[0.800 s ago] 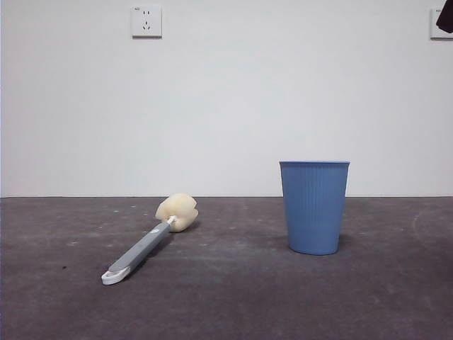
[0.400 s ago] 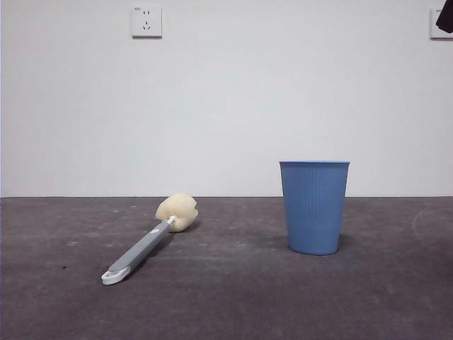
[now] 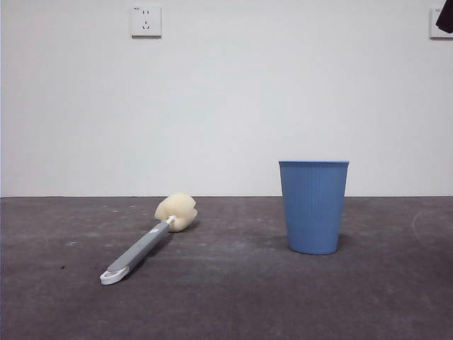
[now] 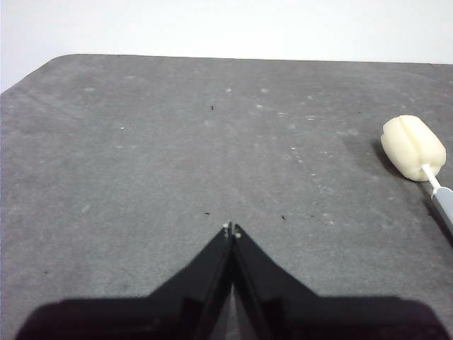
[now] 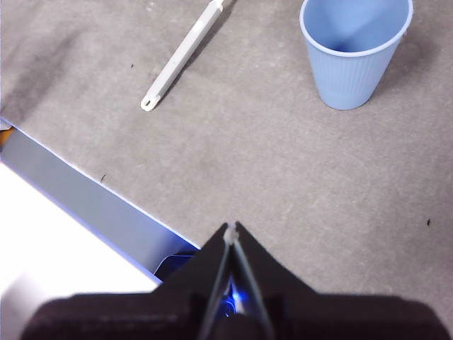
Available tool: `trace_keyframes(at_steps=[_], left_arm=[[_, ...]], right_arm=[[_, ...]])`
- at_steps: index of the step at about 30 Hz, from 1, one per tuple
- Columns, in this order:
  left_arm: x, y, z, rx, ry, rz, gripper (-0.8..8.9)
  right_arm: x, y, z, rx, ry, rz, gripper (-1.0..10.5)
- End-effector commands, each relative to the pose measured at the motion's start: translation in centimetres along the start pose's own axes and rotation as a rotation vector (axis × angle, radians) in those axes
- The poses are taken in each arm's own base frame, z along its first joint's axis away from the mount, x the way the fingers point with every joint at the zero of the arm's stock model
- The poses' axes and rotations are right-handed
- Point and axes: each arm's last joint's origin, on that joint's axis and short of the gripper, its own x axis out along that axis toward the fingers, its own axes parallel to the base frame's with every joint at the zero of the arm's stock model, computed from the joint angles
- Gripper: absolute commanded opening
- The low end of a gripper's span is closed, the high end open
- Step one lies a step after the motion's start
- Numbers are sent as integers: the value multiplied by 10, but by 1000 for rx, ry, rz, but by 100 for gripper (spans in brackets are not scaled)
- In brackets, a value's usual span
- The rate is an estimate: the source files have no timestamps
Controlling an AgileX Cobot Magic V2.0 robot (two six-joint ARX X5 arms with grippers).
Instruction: Pick up the cup brush,pick up the cup,insert the brush into the cup,clean the cup,put the cup brush back,put the cup back to the fixed position on the table
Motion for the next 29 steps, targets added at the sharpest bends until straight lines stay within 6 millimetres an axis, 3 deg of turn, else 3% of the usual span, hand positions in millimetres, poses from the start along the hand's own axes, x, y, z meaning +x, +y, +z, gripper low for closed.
trace_keyframes(at_steps=[1,18,25,29], left_arm=[[1,1,-3,-6,11,6,-3],[1,1,-3,-6,11,6,-3],[1,1,-3,-6,12,6,-3],[1,1,-3,-6,11,6,-3]], right_arm=[[0,0,0,8,-6,3,1],[-2,0,0,-8,-19,3,1],[-31,-18,8,-28,-380,-170,1],[-36,-36,-1,17,-537,-317,1]])
